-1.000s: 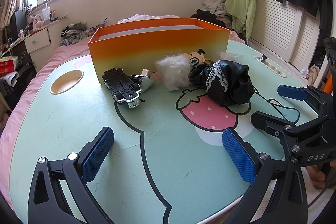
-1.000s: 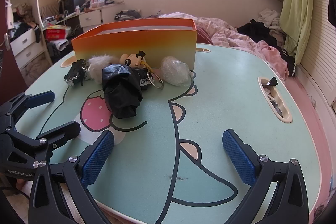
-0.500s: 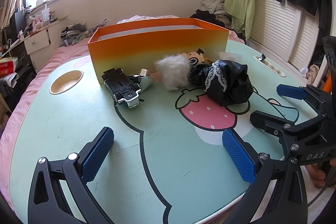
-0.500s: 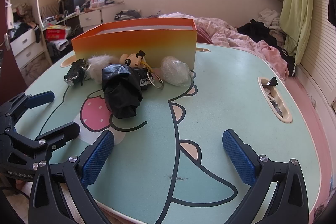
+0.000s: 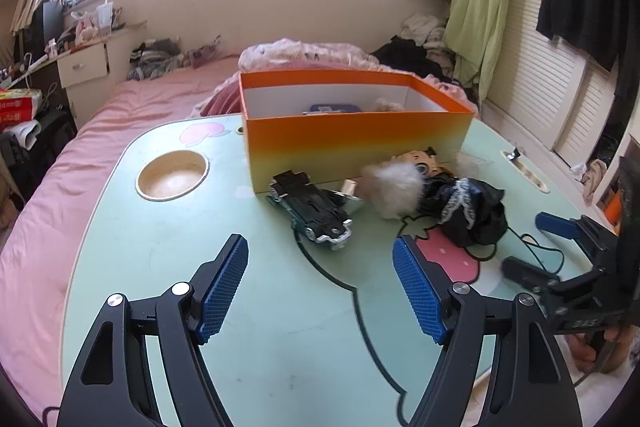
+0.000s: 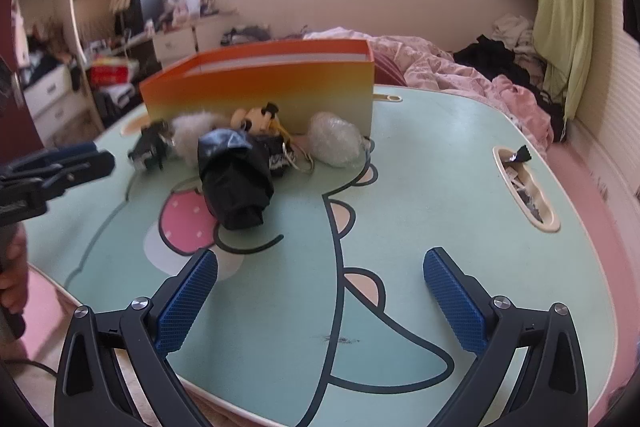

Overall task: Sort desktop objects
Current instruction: 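Grasp the black toy car with the left gripper while the right grasps the black plastic bag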

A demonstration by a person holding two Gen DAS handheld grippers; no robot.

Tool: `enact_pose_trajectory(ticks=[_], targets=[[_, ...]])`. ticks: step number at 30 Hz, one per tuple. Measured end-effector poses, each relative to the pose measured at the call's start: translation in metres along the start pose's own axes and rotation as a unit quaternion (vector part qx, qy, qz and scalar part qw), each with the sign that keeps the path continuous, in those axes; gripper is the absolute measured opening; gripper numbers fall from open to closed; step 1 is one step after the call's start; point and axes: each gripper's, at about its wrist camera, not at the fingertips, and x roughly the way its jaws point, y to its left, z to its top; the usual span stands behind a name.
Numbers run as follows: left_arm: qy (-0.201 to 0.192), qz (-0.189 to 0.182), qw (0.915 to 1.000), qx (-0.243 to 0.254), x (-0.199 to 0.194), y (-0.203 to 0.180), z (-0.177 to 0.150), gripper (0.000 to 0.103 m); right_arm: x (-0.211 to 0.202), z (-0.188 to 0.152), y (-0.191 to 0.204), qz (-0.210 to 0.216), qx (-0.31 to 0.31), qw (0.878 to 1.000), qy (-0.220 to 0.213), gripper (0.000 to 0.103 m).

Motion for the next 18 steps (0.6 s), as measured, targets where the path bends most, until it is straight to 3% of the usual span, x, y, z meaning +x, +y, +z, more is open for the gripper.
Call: enact_pose_trajectory(ticks=[3,6,8,13,15,16,17,18], targets=[[0.004,0.008,0.9999,0.010,0.007,-0.003,0.008,0.075,-0.010,0.006,-0.005,0.026,0.014,0.999,-0.027,0.103],[0.009,0.009,0.9997,0.019,0.020,-0.007,0.019,0.075,-0.011,0.019,0.001,0.024,0.008,0.999,-0.041,0.103],[0.015,0.019,0.9996,0.014,0.029,-0.005,0.027,0.074,-0.008,0.030,0.008,0.039,0.007,0.998,-0.042,0.095],[0.043,0.038,0.9979,-0.030,0.053,0.019,0.040,0.056,0.008,0.053,0.026,0.074,0.017,0.997,-0.025,0.083],[0.064,0.003,0.9964,-0.055,0.062,0.030,0.039,0.048,0.021,0.059,0.034,0.071,0.010,0.997,-0.006,0.077],[0.067,-0.004,0.9961,-0.057,0.063,0.032,0.038,0.046,0.028,0.059,0.037,0.066,0.007,0.998,0.010,0.063],[0.073,0.000,0.9960,-0.051,0.064,0.030,0.036,0.043,0.037,0.059,0.039,0.063,0.004,0.997,0.034,0.043],[0.086,0.007,0.9956,-0.035,0.067,0.026,0.033,0.032,0.044,0.057,0.038,0.070,0.006,0.996,0.052,0.035]])
